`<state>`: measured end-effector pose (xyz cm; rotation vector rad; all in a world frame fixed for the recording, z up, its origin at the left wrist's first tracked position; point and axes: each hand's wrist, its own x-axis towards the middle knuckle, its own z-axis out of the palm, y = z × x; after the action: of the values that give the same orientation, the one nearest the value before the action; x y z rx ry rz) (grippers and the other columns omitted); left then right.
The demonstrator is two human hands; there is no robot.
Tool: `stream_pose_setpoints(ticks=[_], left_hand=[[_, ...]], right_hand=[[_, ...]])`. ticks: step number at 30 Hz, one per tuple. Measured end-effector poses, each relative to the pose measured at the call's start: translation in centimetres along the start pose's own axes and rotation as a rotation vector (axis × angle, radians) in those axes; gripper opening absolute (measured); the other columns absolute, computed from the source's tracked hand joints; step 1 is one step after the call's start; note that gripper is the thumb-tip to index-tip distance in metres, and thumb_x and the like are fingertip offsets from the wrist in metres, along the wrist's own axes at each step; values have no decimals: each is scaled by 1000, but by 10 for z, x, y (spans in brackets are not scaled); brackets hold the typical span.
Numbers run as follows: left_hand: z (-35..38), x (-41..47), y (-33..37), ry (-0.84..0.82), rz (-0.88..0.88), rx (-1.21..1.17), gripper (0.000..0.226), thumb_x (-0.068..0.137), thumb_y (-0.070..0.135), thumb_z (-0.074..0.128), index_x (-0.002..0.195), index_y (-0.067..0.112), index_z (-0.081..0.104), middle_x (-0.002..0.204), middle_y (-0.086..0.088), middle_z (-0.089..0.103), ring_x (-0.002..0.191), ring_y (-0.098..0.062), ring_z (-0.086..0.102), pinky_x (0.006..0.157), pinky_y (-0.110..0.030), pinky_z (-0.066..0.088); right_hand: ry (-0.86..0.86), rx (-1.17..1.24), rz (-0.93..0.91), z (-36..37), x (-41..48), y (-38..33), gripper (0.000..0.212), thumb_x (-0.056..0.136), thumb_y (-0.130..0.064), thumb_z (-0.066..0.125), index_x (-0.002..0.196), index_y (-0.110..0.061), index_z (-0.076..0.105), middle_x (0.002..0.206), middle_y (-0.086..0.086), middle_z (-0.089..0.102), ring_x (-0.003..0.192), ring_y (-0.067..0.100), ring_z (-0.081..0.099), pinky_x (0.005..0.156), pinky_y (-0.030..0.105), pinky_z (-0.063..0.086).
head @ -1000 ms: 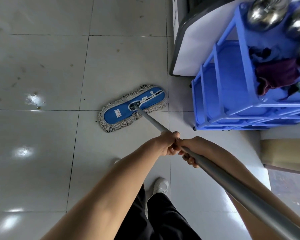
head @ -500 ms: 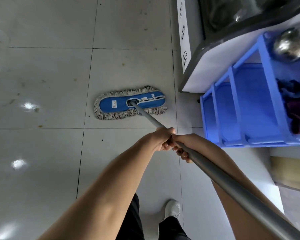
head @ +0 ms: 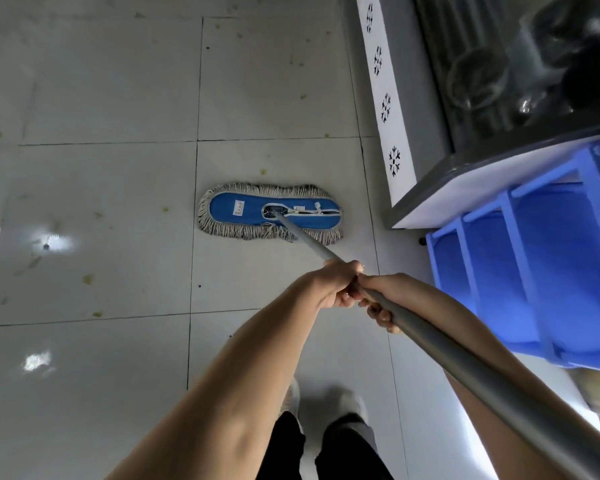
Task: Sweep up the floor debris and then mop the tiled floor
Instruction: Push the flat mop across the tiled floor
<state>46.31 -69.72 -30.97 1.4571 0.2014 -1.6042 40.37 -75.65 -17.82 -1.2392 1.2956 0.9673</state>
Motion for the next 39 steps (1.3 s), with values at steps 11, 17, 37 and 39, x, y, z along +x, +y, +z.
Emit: stream_pose_setpoints(ticks=[11, 17, 37, 39], left_hand=[[-40, 52, 132, 14, -43, -58, 31, 96, 21, 34, 67, 10, 38, 33, -4, 45, 27, -8, 36, 29, -14, 24], [-75, 84, 211, 67, -51, -68, 32, 97, 19, 33, 66, 12, 35, 34, -6, 47, 28, -9, 34, 30, -15, 23], [-251, 163, 427, 86, -18, -37, 34, 97, 21, 35, 65, 10, 36, 34, -6, 47, 26, -8, 33, 27, -14, 25], [-255, 162, 433, 67, -15, -28, 34, 96, 20, 35, 64, 10, 35, 33, -6, 47, 25, -8, 32, 27, -14, 25]], right_hand=[[-36, 42, -9, -62, 30, -134, 50, 97, -44, 41, 63, -8, 38, 28, -1, 35, 17, 6, 28, 28, 4, 22], [-48, 11, -25, -85, 53, -223, 51, 98, -43, 39, 61, -9, 36, 51, 1, 32, 15, 6, 26, 28, 3, 20], [-73, 61, -116, -83, 107, -495, 48, 99, -43, 37, 65, -9, 38, 58, 2, 33, 16, 6, 30, 28, 4, 23], [-71, 66, -108, -83, 104, -503, 48, 99, -42, 37, 65, -8, 39, 58, 2, 33, 16, 6, 30, 28, 4, 23]])
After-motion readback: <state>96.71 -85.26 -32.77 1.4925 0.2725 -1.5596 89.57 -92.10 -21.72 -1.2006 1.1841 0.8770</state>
